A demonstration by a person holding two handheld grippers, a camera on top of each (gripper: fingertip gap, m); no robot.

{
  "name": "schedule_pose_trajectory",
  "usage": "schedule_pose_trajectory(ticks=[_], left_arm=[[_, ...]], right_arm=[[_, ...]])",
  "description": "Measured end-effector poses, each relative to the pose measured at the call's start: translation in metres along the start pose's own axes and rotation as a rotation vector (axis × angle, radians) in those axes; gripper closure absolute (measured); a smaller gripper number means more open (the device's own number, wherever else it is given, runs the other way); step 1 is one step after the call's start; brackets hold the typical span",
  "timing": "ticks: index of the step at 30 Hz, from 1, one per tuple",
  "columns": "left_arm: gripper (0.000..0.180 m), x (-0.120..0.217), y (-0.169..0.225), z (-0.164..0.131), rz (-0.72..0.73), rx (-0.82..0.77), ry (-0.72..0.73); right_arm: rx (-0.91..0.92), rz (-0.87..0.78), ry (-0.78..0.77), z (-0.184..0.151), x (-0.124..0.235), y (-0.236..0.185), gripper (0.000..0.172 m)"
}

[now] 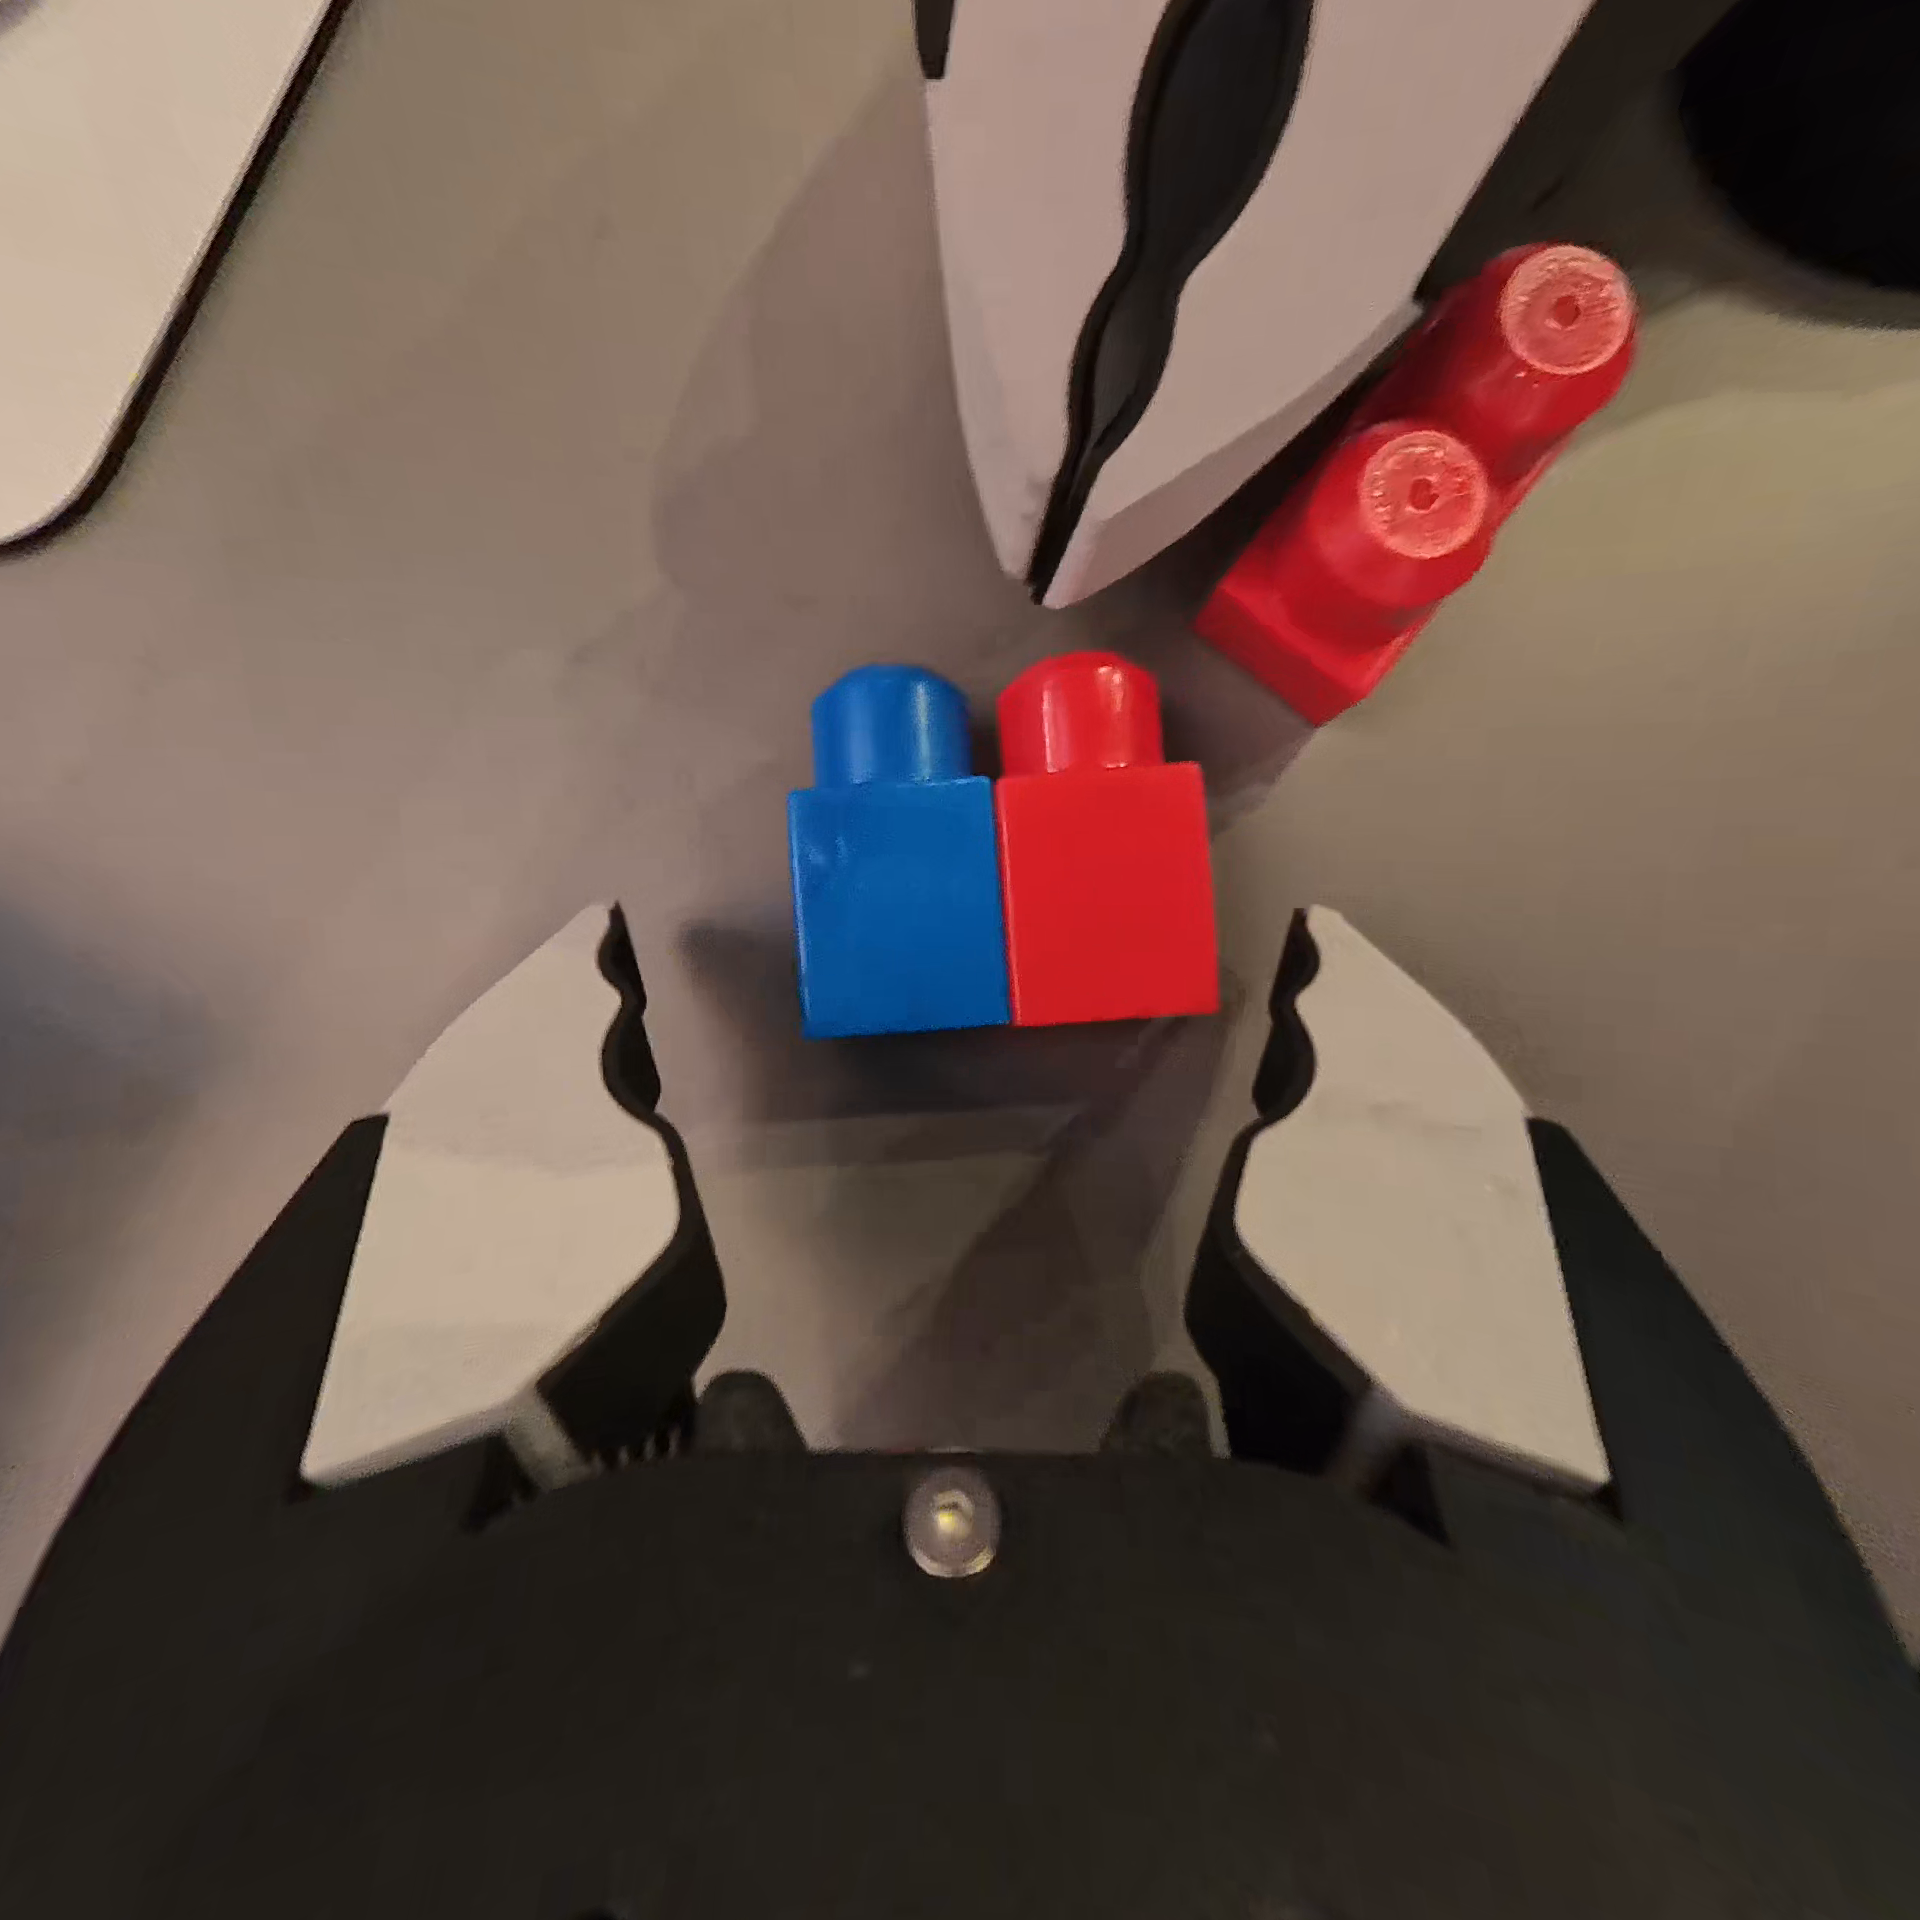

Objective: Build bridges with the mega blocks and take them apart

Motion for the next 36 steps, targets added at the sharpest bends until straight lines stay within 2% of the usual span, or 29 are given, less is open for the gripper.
schedule_pose_trajectory(ticks=[3, 7, 21, 27, 30, 32, 33, 36], left_arm=[[0.077, -0.006, 0.003, -0.002, -0.027, 0.027, 0.022], [0.102, -0.007, 0.005, -0.001, -0.045, 0.034, 0.067], [0.104, -0.004, 0.002, -0.001, -0.028, 0.003, 0.074], [0.104, 0.002, 0.0, 0.005, -0.037, -0.002, 0.149], [0.104, 0.013, -0.01, 0.01, -0.025, 0.015, 0.226], [0.104, 0.023, -0.016, 0.015, -0.001, 0.003, 0.275], [0.104, 0.028, -0.019, 0.017, 0.023, -0.012, 0.288], [0.105, 0.038, -0.025, 0.023, 0.139, -0.099, 0.288]], right_arm=[[0.005, -0.003, -0.002, 0.0, 0.0, 0.0, 0.172], [0.006, -0.004, -0.001, 0.0, 0.0, 0.0, 0.172], [-0.023, -0.027, 0.057, 0.005, 0.009, 0.007, 0.172], [-0.04, -0.056, 0.114, 0.015, 0.028, 0.013, 0.172], [-0.093, -0.039, 0.087, 0.022, 0.05, 0.011, 0.16], [-0.141, -0.016, 0.039, 0.022, 0.06, 0.002, 0.145], [-0.157, -0.004, -0.004, 0.019, 0.061, -0.005, 0.137], [-0.148, 0.023, -0.153, 0.005, 0.048, -0.036, 0.132]])
Point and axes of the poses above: each gripper's, where its closed fingertips meet, x back along the fingers, z out of its top, y = z × x across the jaws, the point moved 4 cm from there along x, back along the fingers, and after that the axes turned 3 degrees about -x, right-handed, at the moved point
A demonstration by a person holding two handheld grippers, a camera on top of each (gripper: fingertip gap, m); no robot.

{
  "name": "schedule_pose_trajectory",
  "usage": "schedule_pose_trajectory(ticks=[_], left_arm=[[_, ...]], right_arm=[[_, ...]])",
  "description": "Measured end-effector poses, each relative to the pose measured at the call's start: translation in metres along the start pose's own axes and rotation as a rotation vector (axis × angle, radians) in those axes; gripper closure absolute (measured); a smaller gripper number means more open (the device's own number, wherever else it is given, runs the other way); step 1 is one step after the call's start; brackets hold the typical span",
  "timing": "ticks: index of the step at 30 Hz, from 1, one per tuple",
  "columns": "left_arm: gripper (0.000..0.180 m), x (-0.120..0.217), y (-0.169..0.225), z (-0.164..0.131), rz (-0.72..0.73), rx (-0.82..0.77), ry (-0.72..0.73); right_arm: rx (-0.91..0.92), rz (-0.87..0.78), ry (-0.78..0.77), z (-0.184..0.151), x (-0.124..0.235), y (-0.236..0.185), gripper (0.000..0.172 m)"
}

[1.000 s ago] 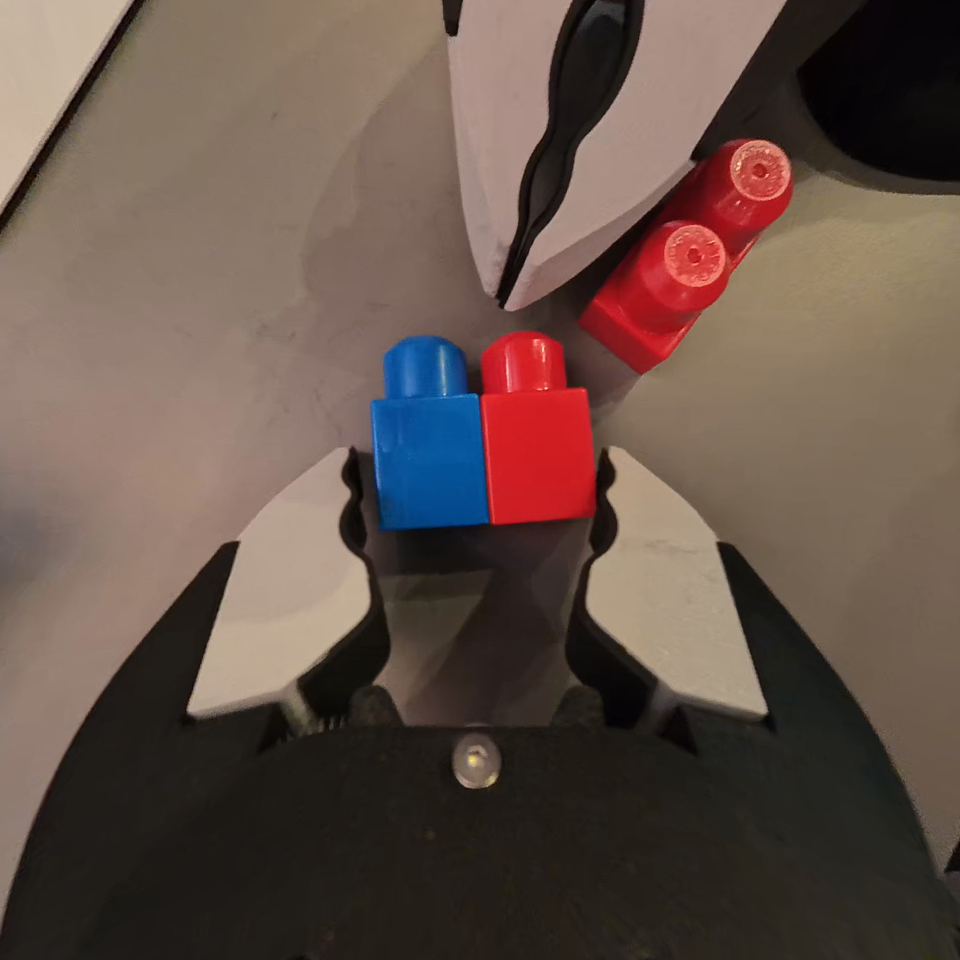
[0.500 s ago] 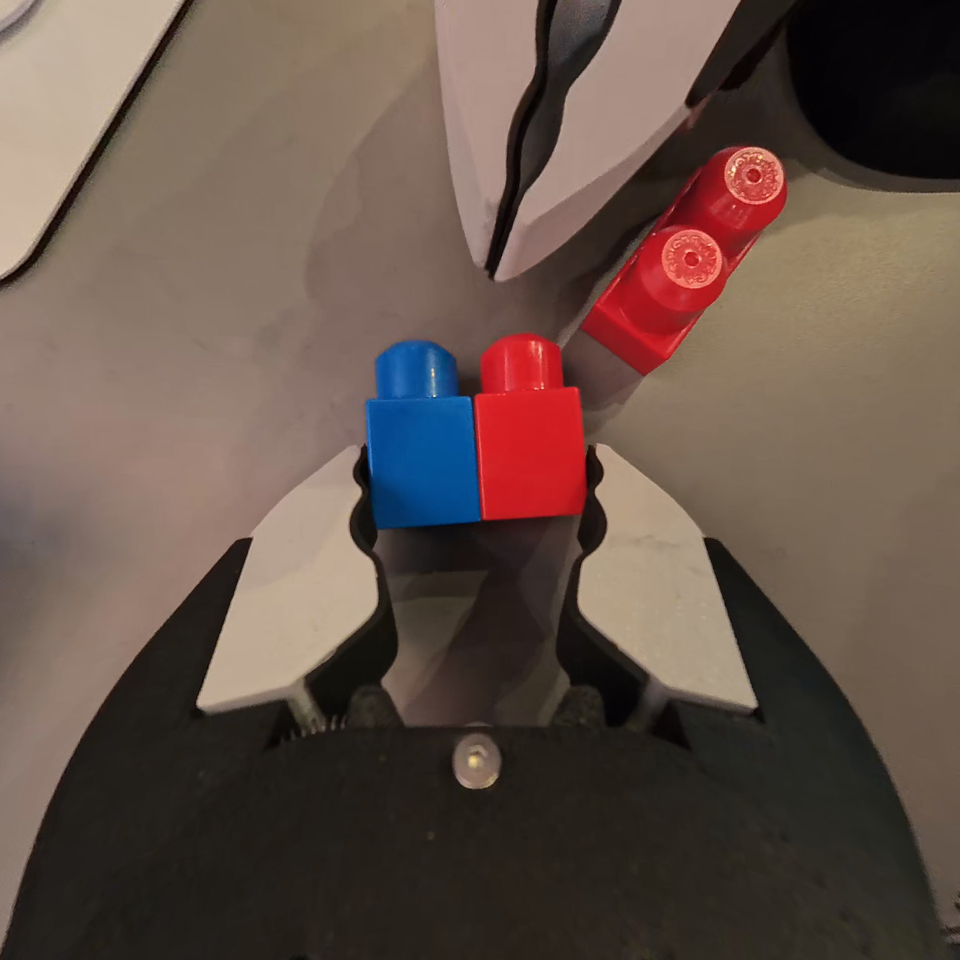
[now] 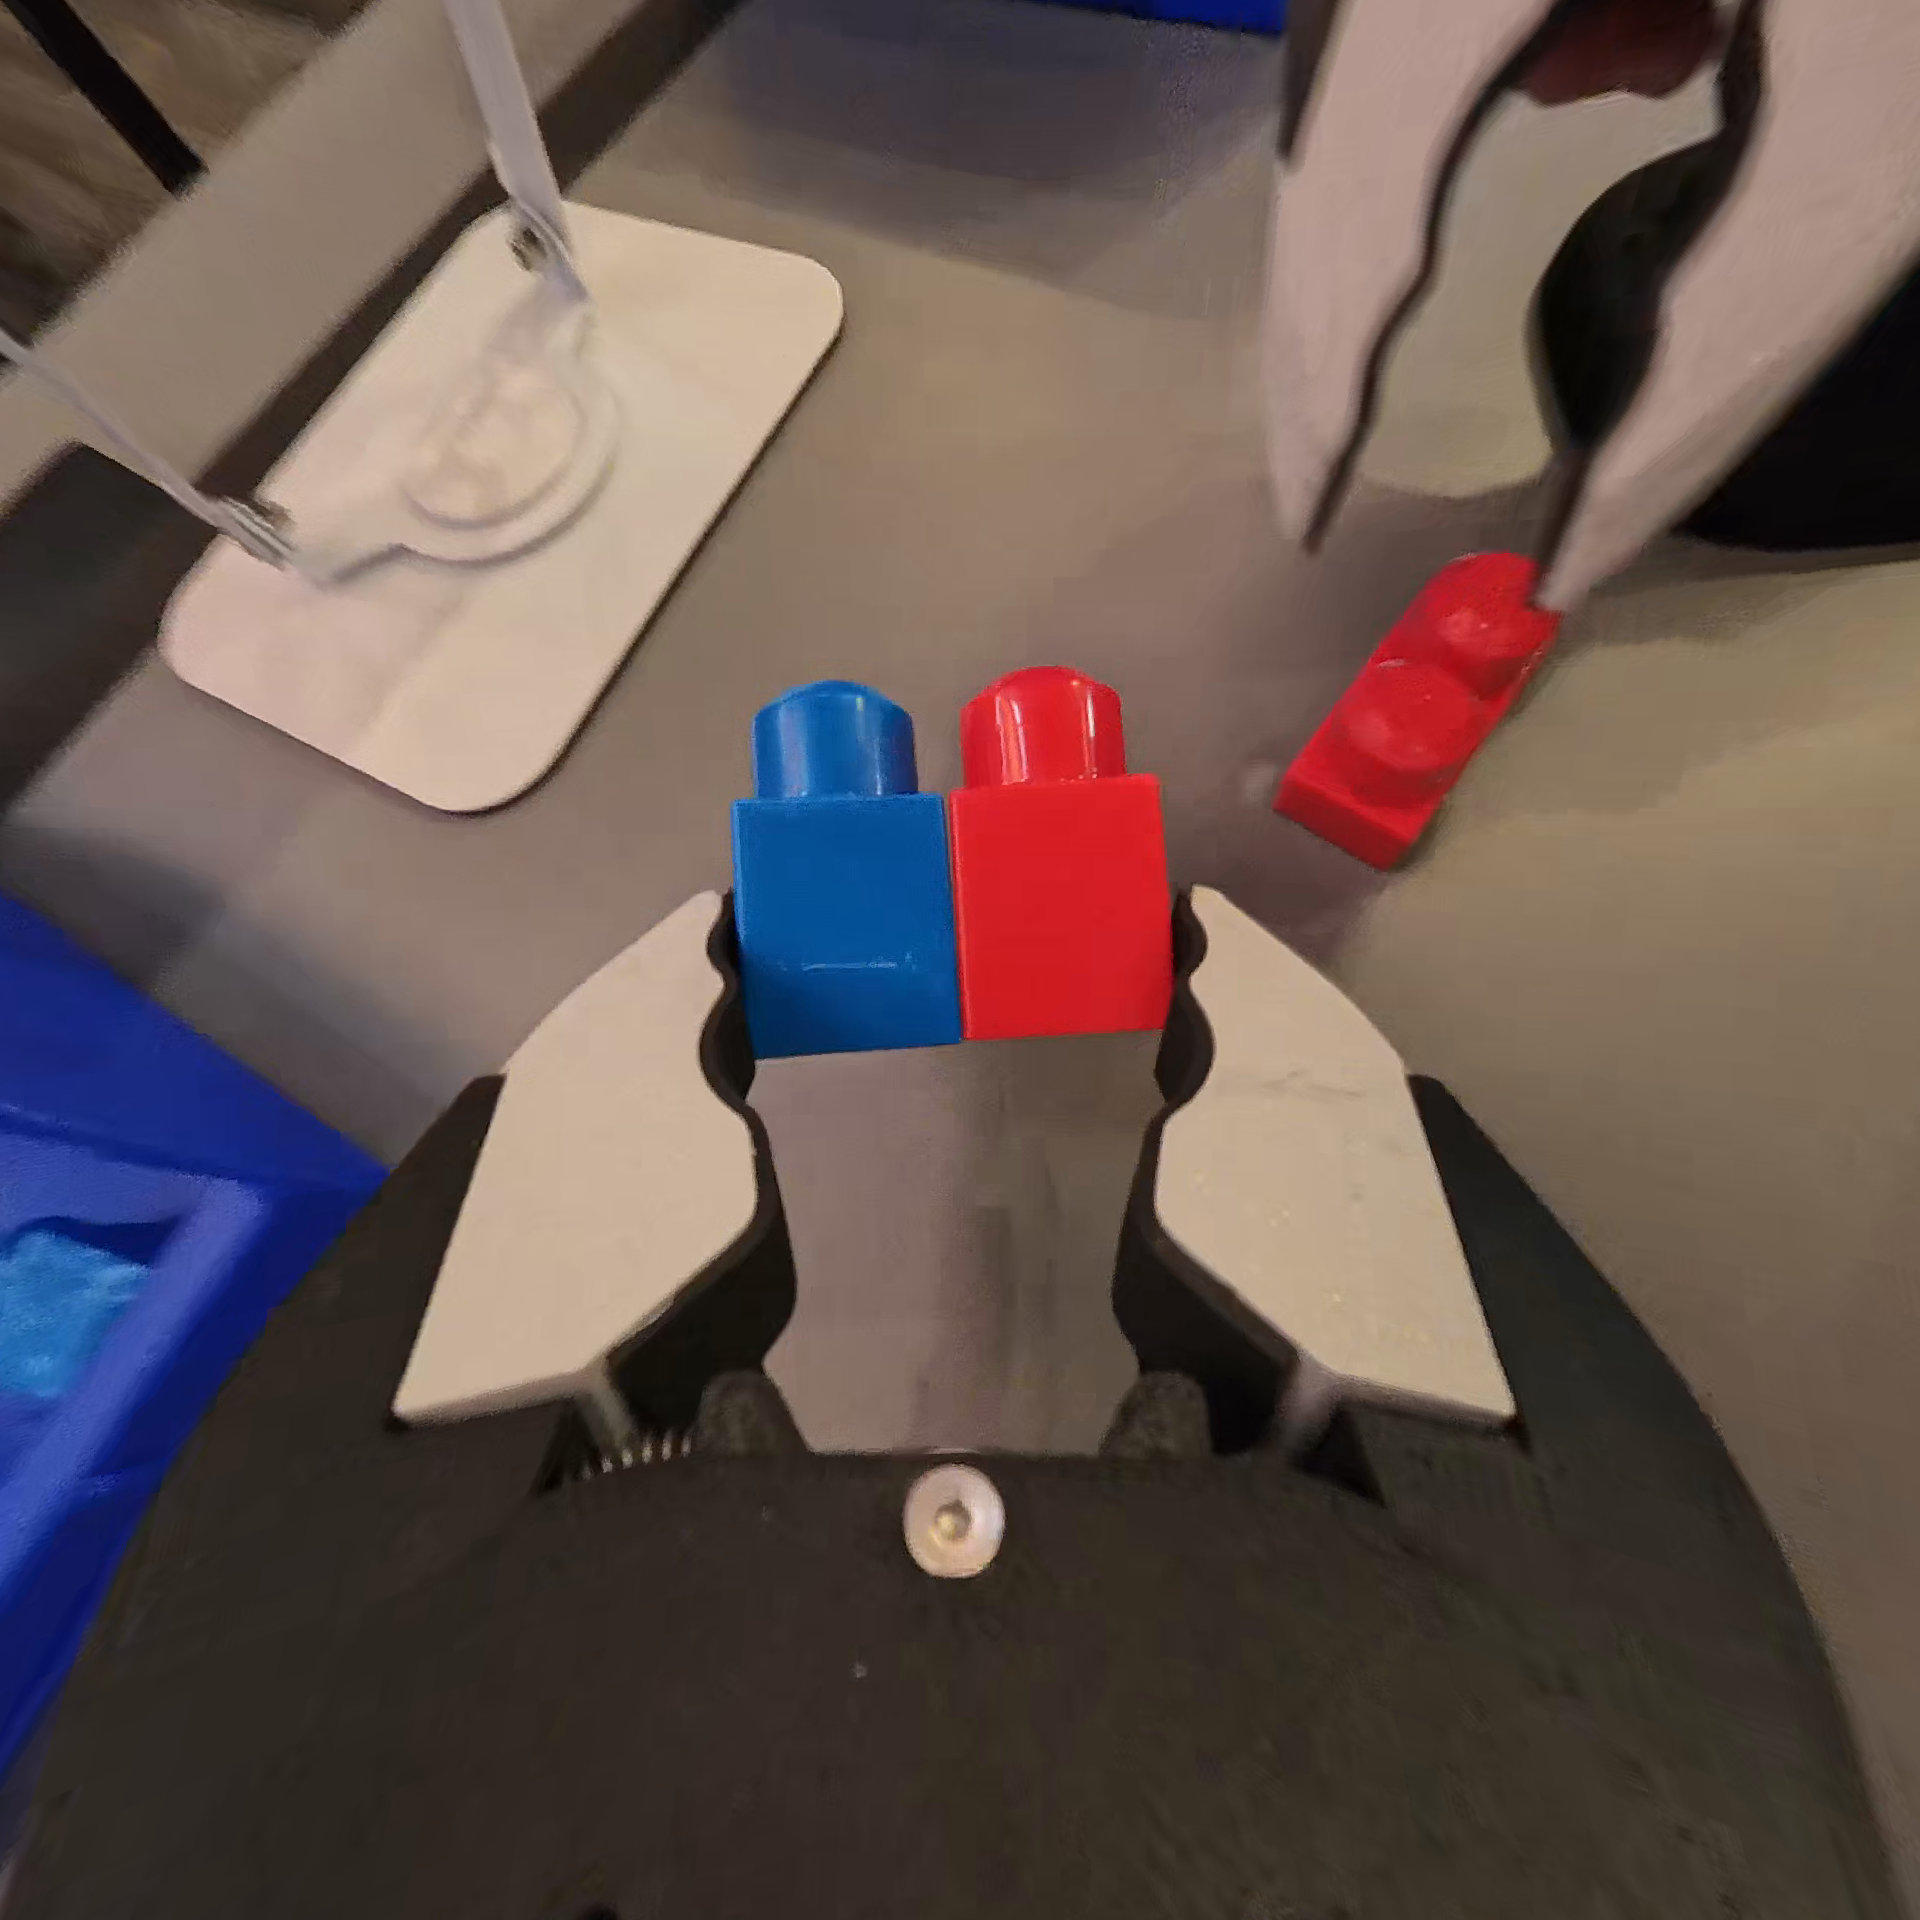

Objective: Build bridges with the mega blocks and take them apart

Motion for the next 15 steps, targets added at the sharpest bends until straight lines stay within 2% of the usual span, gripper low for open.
schedule_pose_trajectory(ticks=[3, 4, 5, 10, 15], left_arm=[[0.104, 0.006, -0.003, 0.009, 0.091, -0.094, 0.011], [0.104, 0.009, -0.004, 0.013, 0.117, -0.11, 0.028], [0.104, 0.012, -0.004, 0.017, 0.134, -0.119, 0.047], [0.104, 0.03, -0.01, 0.035, 0.238, -0.197, 0.107], [0.105, 0.048, -0.016, 0.05, 0.316, -0.241, 0.172]], right_arm=[[0.018, -0.043, -0.146, -0.017, -0.026, -0.016, 0.129], [0.03, -0.07, -0.135, -0.015, -0.028, -0.017, 0.142], [0.029, -0.078, -0.135, -0.013, -0.029, -0.018, 0.146], [-0.004, -0.149, -0.113, -0.007, -0.029, -0.008, 0.154], [-0.085, -0.182, 0.033, 0.006, -0.01, 0.007, 0.155]])
Point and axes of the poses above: each gripper's, where its closed fingertips meet, x back along the fingers, z out of its top, y = z × x across the jaws, the point moved 4 cm from there along x, back along the fingers, and after that the axes turned 3 degrees about -x, right-handed, at the moved point
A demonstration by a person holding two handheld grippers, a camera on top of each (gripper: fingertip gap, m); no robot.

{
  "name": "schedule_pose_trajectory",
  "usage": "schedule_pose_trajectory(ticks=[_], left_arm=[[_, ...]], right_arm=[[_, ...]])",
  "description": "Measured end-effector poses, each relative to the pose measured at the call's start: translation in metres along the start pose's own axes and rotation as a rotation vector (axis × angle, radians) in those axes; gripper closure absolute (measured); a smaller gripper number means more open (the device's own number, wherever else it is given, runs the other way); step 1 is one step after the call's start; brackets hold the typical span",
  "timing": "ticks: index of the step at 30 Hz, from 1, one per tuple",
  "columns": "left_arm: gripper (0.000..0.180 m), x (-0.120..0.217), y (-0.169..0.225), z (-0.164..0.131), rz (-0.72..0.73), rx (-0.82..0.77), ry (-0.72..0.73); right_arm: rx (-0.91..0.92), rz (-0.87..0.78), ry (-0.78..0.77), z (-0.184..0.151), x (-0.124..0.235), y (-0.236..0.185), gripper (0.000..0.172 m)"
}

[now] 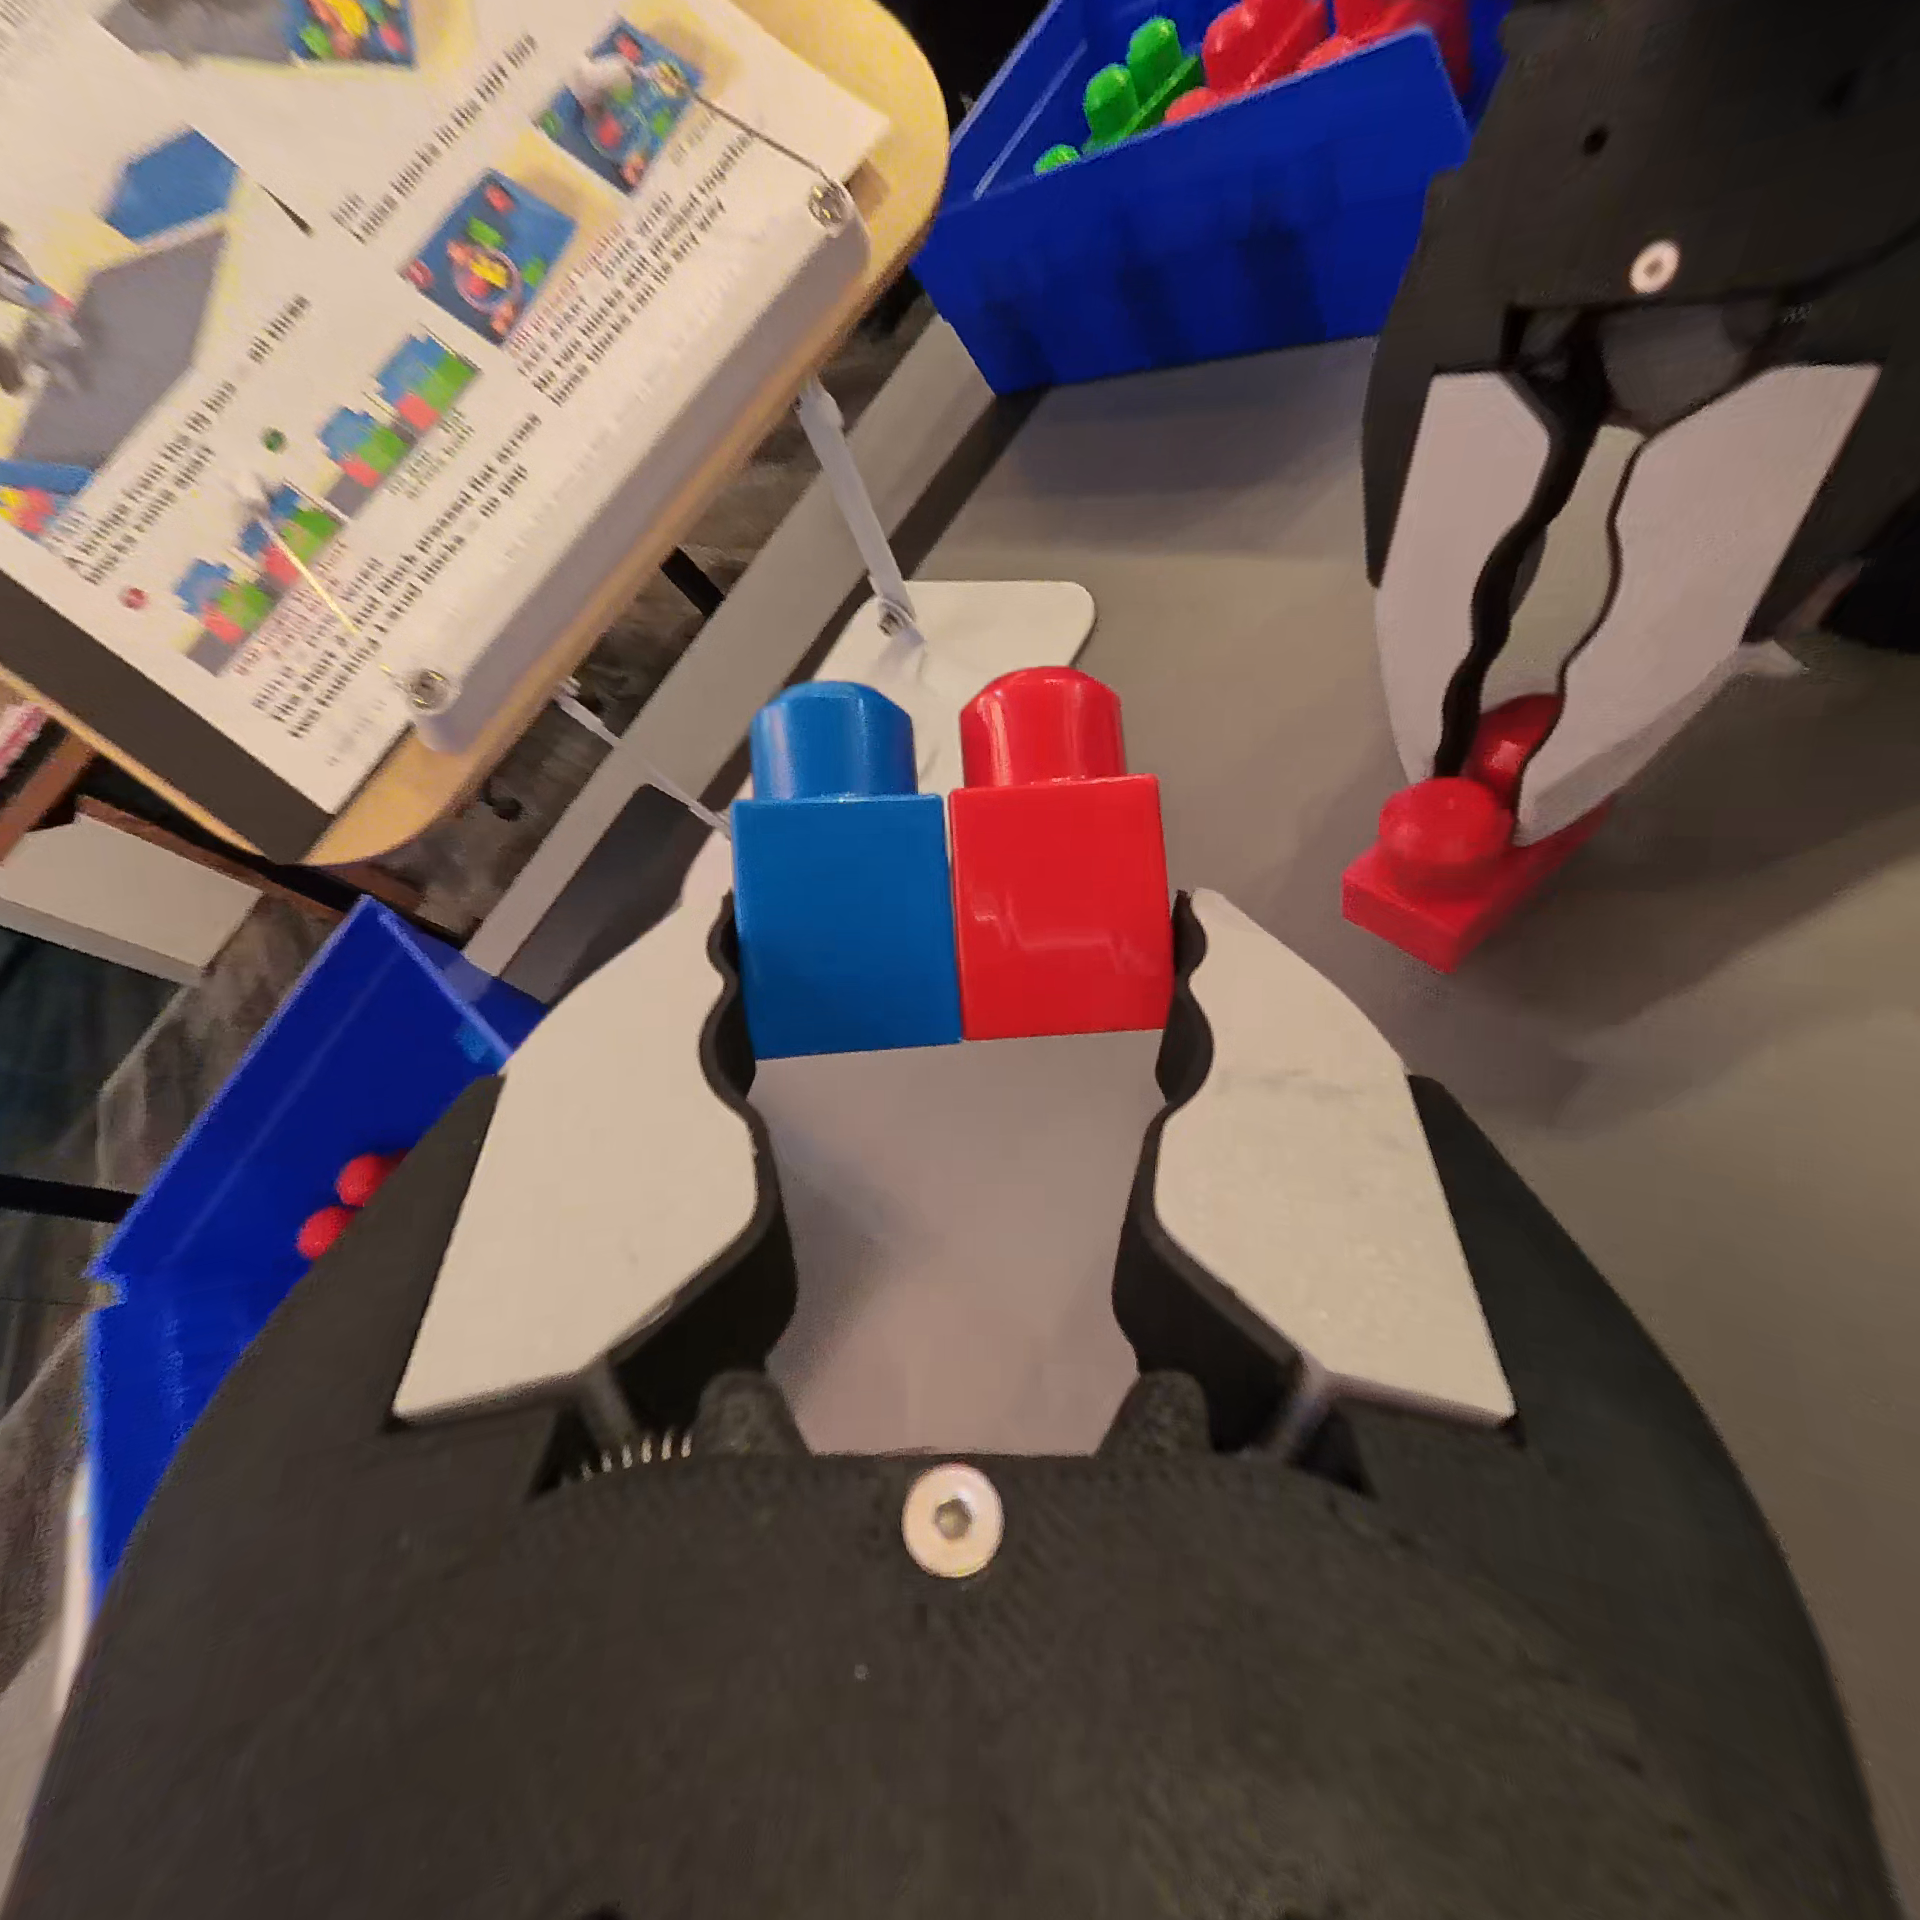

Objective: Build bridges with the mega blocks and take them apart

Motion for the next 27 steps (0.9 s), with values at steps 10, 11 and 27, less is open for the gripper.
schedule_pose_trajectory(ticks=[10, 11, 27], left_arm=[[0.105, 0.015, -0.015, 0.035, 0.17, -0.149, 0.1], [0.104, 0.015, -0.016, 0.039, 0.18, -0.157, 0.115], [0.104, 0.014, -0.02, 0.087, 0.251, -0.294, 0.18]], right_arm=[[-0.28, 0.144, 0.628, 0.085, 0.106, 0.041, 0.155], [-0.291, 0.17, 0.673, 0.093, 0.114, 0.042, 0.155], [-0.289, 0.368, 0.804, 0.13, 0.135, 0.037, 0.156]])
Point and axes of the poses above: each gripper's, where its closed fingertips meet, x back along the fingers, z out of its top, y = z × x across the jaws, the point moved 4 cm from there along x, back along the fingers, and after that the axes turned 3 degrees about -x, right-handed, at the moved point
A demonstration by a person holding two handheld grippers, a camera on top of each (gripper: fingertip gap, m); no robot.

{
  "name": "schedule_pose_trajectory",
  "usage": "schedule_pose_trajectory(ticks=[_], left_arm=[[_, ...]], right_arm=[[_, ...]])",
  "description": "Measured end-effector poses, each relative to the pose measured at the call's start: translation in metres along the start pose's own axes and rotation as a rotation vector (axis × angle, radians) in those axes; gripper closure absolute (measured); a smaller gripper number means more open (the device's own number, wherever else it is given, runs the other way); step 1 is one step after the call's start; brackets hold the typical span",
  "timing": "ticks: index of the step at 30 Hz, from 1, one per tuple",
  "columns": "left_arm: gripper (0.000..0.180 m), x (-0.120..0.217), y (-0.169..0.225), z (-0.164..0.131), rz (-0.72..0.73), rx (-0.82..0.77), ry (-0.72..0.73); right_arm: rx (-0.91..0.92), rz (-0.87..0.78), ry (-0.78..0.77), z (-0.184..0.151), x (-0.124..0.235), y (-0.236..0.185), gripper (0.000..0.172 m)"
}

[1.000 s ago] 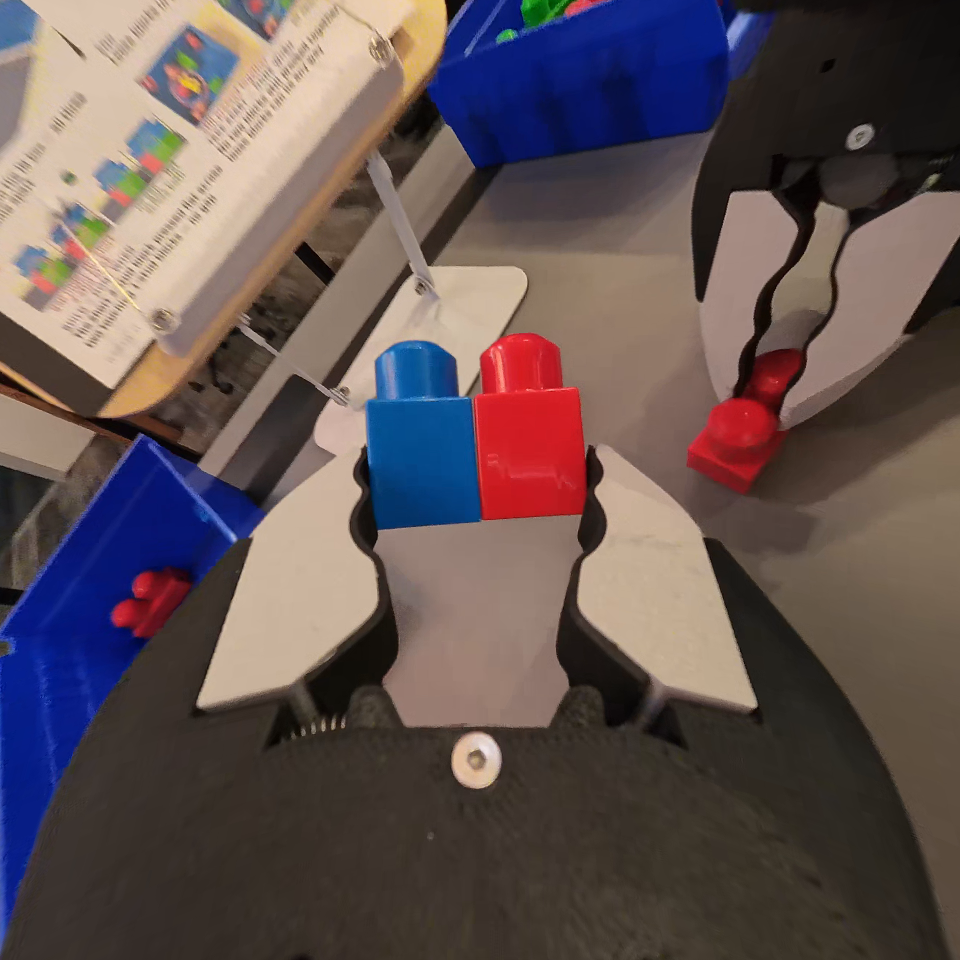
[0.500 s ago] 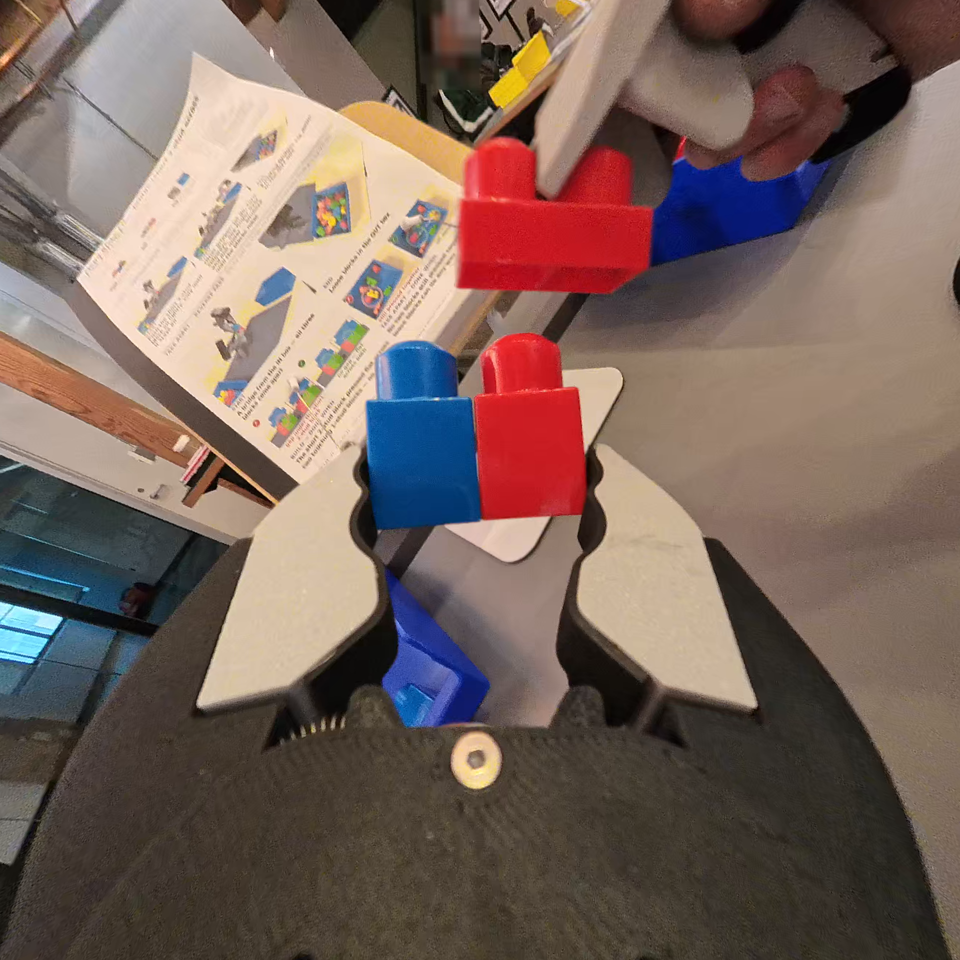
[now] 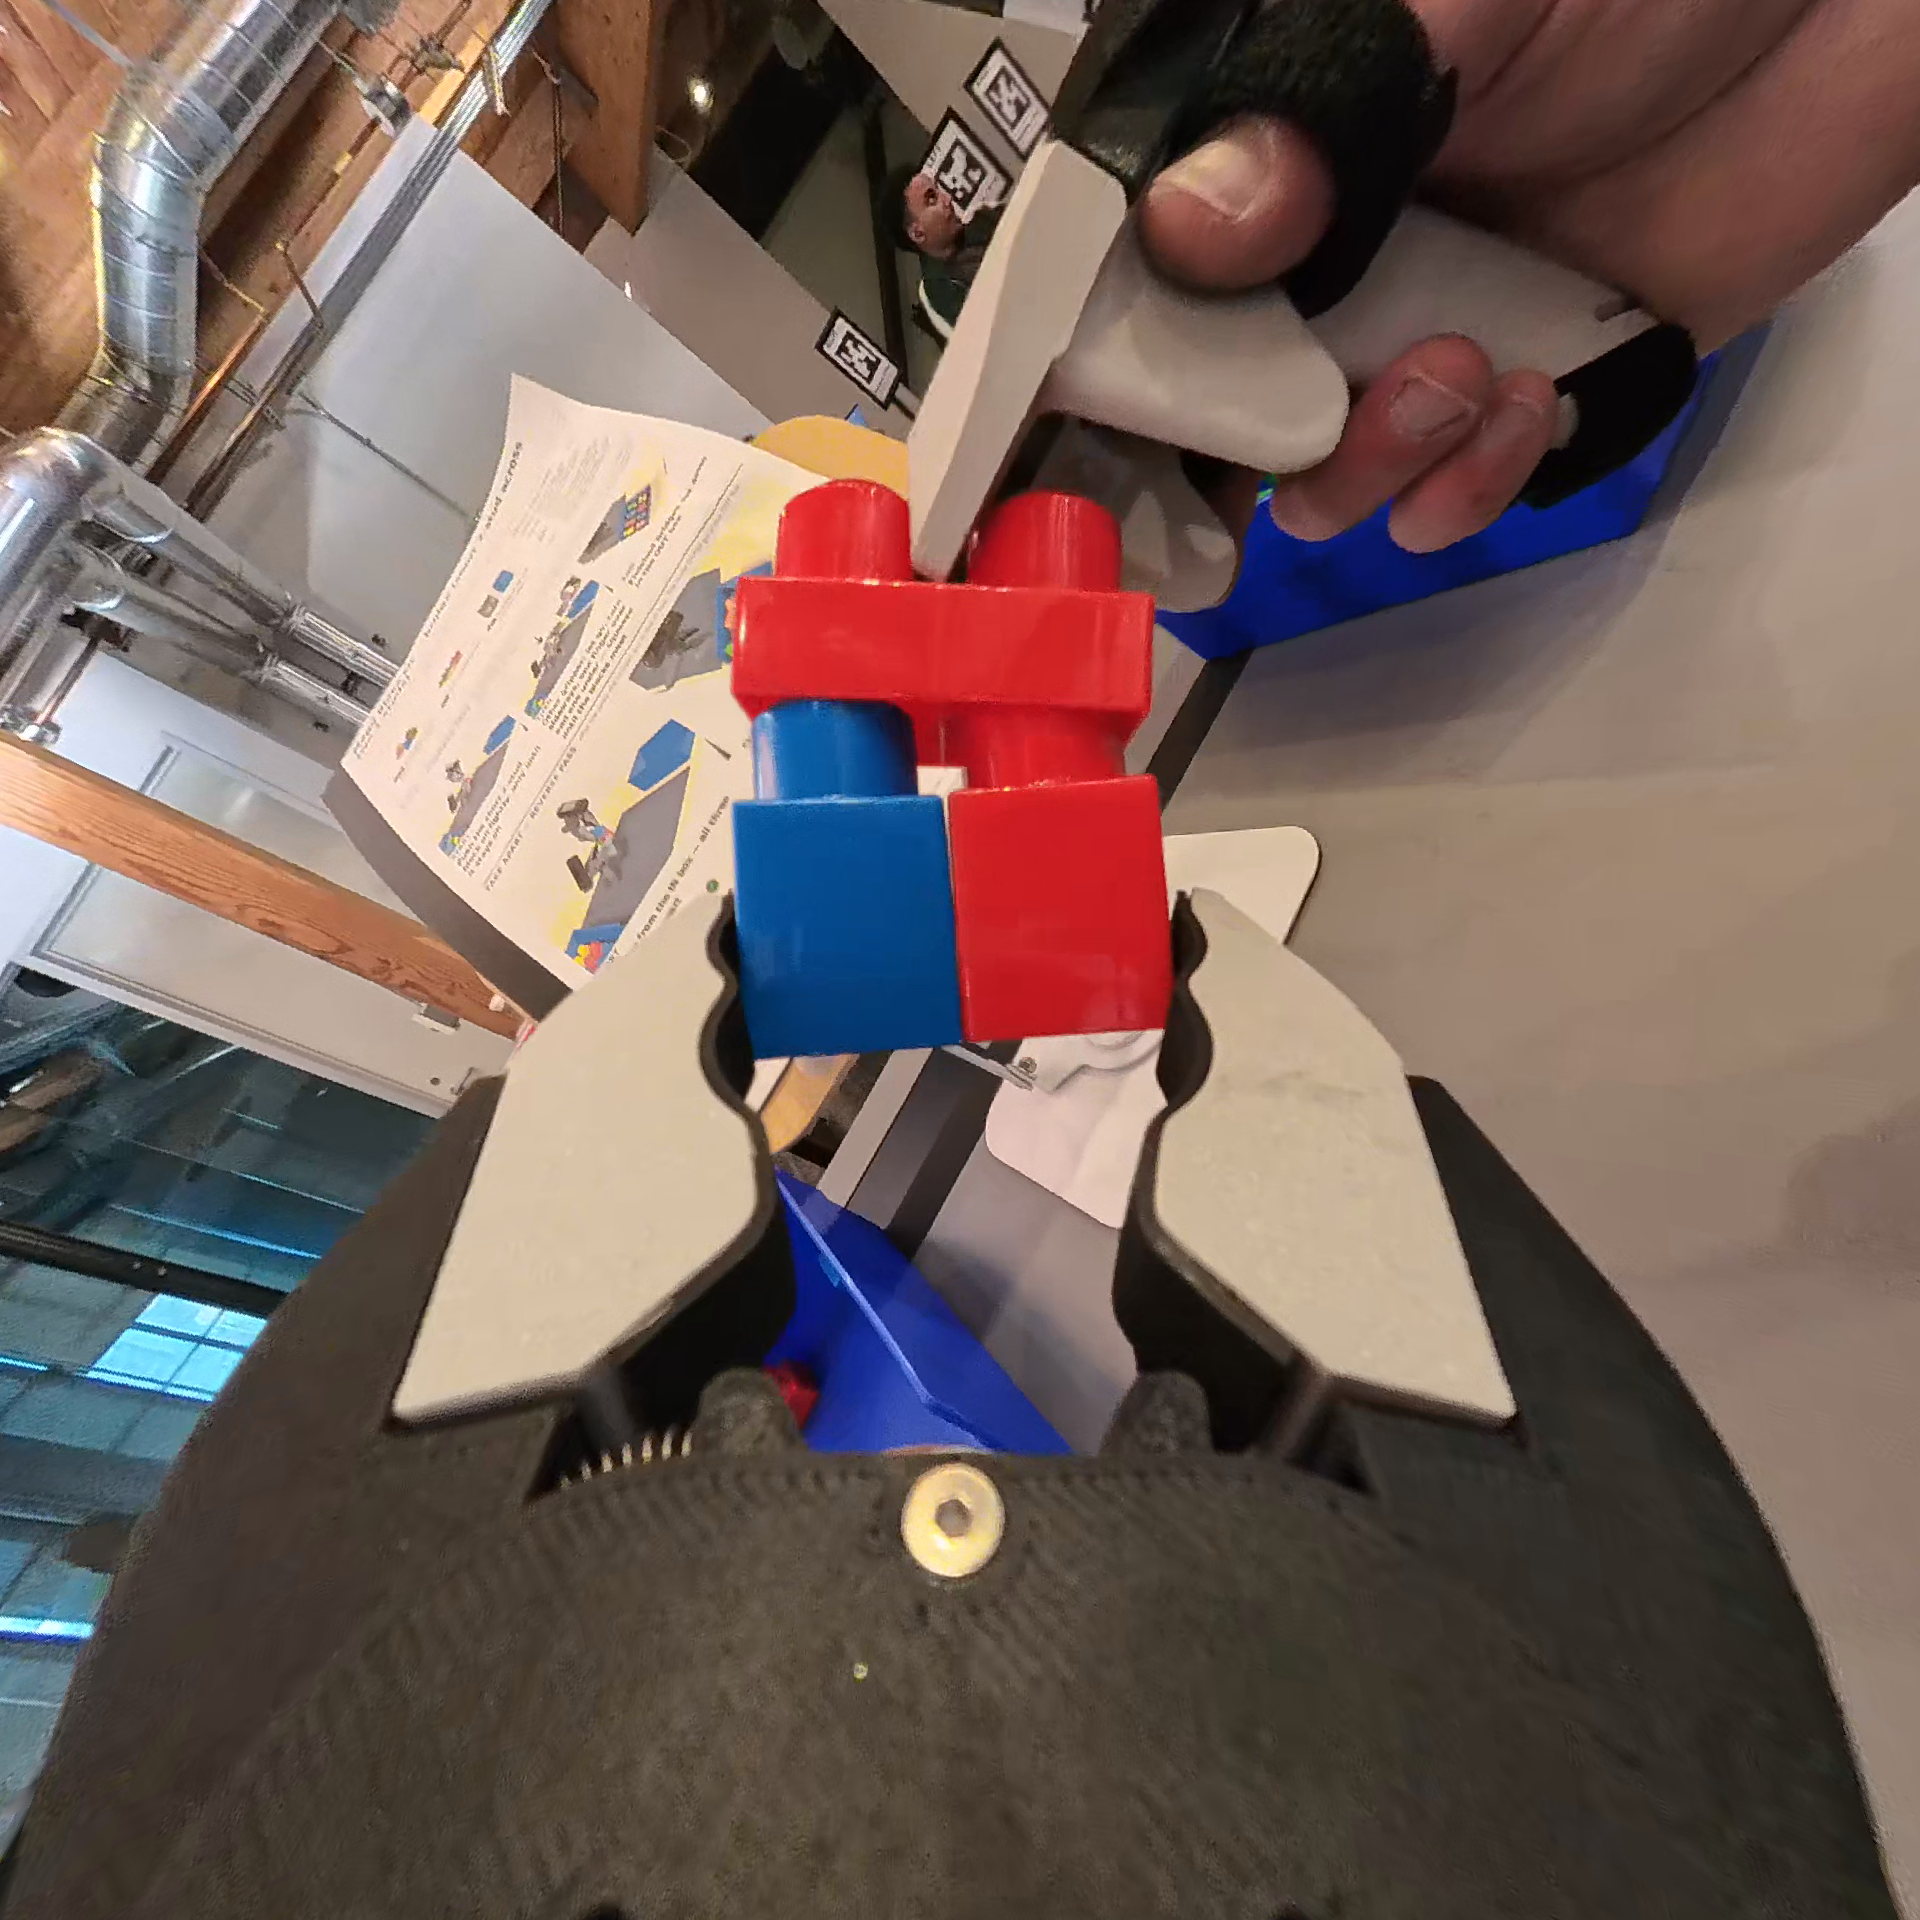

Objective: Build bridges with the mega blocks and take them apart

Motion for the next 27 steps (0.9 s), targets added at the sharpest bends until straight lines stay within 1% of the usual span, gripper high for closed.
schedule_pose_trajectory(ticks=[4, 6, 9, 14, 20, 27], left_arm=[[0.105, 0.0, -0.004, 0.006, 0.005, -0.01, 0.012], [0.105, 0.001, -0.003, 0.01, -0.014, -0.02, 0.034], [0.105, 0.001, -0.002, 0.018, -0.013, -0.073, 0.039], [0.105, 0.002, -0.003, 0.023, -0.01, -0.077, 0.059], [0.105, 0.01, -0.01, 0.042, 0.029, -0.115, 0.121], [0.105, 0.023, -0.019, 0.07, 0.076, -0.196, 0.185]], right_arm=[[0.011, 0.02, 0.008, 0.004, 0.001, -0.003, 0.155], [0.026, 0.013, -0.016, 0.003, 0.001, -0.004, 0.156], [0.04, 0.014, -0.032, 0.003, 0.001, -0.005, 0.155], [0.047, 0.028, -0.034, 0.007, 0.003, -0.011, 0.155], [-0.033, 0.178, 0.072, 0.015, 0.009, -0.021, 0.156], [-0.054, 0.339, 0.167, 0.026, 0.016, -0.04, 0.155]])
Point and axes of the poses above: each gripper's, where its closed fingertips meet, x back along the fingers, z out of its top, y = z × x across the jaws, the point moved 4 cm from there along x, back along the fingers, and after that the axes turned 3 degrees about -x, right-handed, at the moved point
